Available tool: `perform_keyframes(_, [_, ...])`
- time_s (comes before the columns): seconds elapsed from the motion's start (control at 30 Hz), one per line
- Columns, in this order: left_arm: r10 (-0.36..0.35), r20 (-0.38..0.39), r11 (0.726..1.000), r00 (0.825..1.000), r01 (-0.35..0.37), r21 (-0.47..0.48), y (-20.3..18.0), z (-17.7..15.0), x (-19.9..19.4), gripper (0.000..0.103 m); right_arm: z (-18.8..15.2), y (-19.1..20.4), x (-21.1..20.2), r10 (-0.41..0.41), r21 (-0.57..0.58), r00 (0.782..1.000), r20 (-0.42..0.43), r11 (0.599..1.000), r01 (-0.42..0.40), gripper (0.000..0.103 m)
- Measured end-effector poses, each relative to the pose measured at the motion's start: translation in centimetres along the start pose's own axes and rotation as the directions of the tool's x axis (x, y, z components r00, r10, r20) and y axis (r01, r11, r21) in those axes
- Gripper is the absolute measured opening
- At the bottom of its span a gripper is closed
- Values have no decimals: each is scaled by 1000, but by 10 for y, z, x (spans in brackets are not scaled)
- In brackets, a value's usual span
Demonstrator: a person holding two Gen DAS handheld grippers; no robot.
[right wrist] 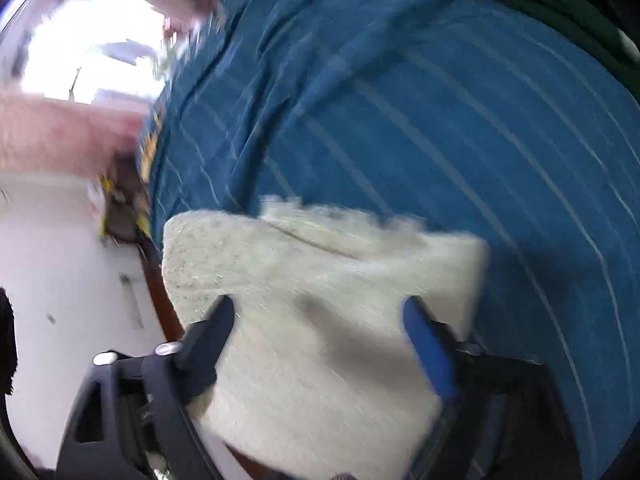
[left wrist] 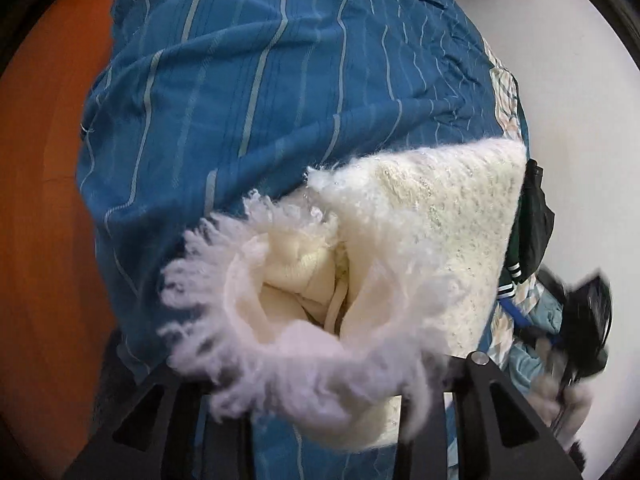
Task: Fold large clothes
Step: 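Lift the folded cardigan bundle with both grippers and carry it toward the checked sheet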
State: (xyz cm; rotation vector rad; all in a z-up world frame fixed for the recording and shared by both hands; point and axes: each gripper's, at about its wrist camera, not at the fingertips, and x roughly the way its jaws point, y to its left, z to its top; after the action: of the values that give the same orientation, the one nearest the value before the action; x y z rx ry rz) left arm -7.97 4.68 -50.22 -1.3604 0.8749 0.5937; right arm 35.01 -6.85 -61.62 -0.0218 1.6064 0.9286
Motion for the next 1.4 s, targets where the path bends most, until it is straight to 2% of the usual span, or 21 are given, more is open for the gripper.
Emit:
perform_keyframes(0.1, [-17,18,999,1000,17,-30,6,-2,2,30,-33,-64,13,138,132,989,-61,983,-129,89])
perform_keyframes(0.13, [-21,23,999,1000,22,-37,6,-2,2,30,-47,-90,30,203,198,975,-95,963,-181,89])
perform_keyframes(0.2, [-25,23,999,999,26,-32,5,-3,2,30,-67,-112,67,357,289,926,-124,906,-311,89])
perform_keyframes(0.23, [-22,20,999,1000,23,-27,5,-2,2,28,-77,-122,89,454,332,884,-113,856,-397,89])
perform_keyframes(0.3, [-17,13,1000,1000,17,-12,3,1,2,27,-86,-123,114,566,354,823,-55,781,-514,89])
perform_keyframes(0.33, [-9,6,1000,1000,9,3,1,3,1,26,-83,-118,124,592,337,806,-25,764,-551,89])
perform_keyframes(0.37, [0,3,1000,1000,0,13,-3,6,3,26,-80,-111,128,596,319,803,-14,764,-562,89])
perform_keyframes(0.43, [34,3,998,999,-34,51,-9,11,-1,25,-71,-90,137,572,265,820,-29,795,-545,89])
perform_keyframes(0.5, [56,5,996,998,-56,72,-15,17,-3,25,-69,-87,134,563,261,826,-19,800,-540,80])
perform_keyframes(0.57, [63,8,992,998,-63,111,-26,23,-8,21,-66,-81,130,551,269,834,20,801,-535,63])
perform_keyframes(0.63, [59,13,980,998,-60,191,-48,30,-16,20,-71,-78,113,552,275,830,84,787,-552,58])
perform_keyframes(0.7, [38,13,965,999,-40,259,-68,39,-20,20,-75,-75,95,571,283,799,186,748,-601,58])
perform_keyframes(0.73, [15,6,957,1000,-16,290,-82,49,-20,20,-77,-76,84,582,293,771,258,714,-636,57])
perform_keyframes(0.87, [-95,-50,924,994,107,368,-135,92,5,20,-73,-88,56,547,291,702,456,654,-698,57])
perform_keyframes(0.9, [-108,-69,911,992,127,393,-148,103,19,20,-71,-93,55,526,298,696,489,649,-700,57])
perform_keyframes(0.97, [-104,-114,880,988,145,451,-169,120,56,20,-65,-107,62,466,335,698,543,643,-689,57])
perform_keyframes(1.03, [-63,-188,863,980,148,483,-178,130,106,20,-68,-133,69,404,388,721,564,641,-662,58])
perform_keyframes(1.13, [-5,-287,850,958,155,503,-169,128,146,20,-75,-163,95,358,473,760,542,617,-629,73])
perform_keyframes(1.2, [-16,-319,837,948,187,514,-161,124,144,20,-83,-166,100,366,472,768,526,625,-622,77])
perform_keyframes(1.23, [-20,-337,835,941,202,512,-156,121,141,20,-88,-165,98,356,473,782,511,644,-602,81])
perform_keyframes(1.4, [-40,-388,866,921,226,445,-146,122,137,23,-99,-171,92,350,473,822,450,687,-551,88])
